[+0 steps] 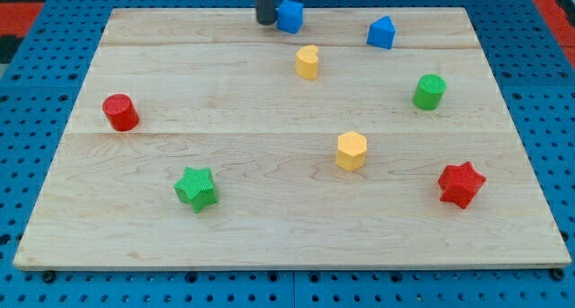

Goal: Move yellow heart above to the yellow hexagon

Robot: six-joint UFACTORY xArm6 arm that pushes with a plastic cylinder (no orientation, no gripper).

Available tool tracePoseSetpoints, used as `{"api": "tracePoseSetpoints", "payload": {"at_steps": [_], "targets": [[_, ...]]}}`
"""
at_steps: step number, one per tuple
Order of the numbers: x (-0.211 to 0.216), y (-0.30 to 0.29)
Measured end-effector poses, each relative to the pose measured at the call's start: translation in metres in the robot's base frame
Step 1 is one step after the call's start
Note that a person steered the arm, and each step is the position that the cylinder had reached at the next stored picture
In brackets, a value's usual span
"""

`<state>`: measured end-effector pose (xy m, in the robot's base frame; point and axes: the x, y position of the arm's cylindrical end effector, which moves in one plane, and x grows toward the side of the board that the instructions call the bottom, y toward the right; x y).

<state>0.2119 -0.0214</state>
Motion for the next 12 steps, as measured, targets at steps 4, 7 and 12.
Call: {"api": "tracePoseSetpoints", "payload": {"at_steps": [4,7,12], "targets": [[0.036,0.032],[0.109,0.054],[0.214,0.098]]}}
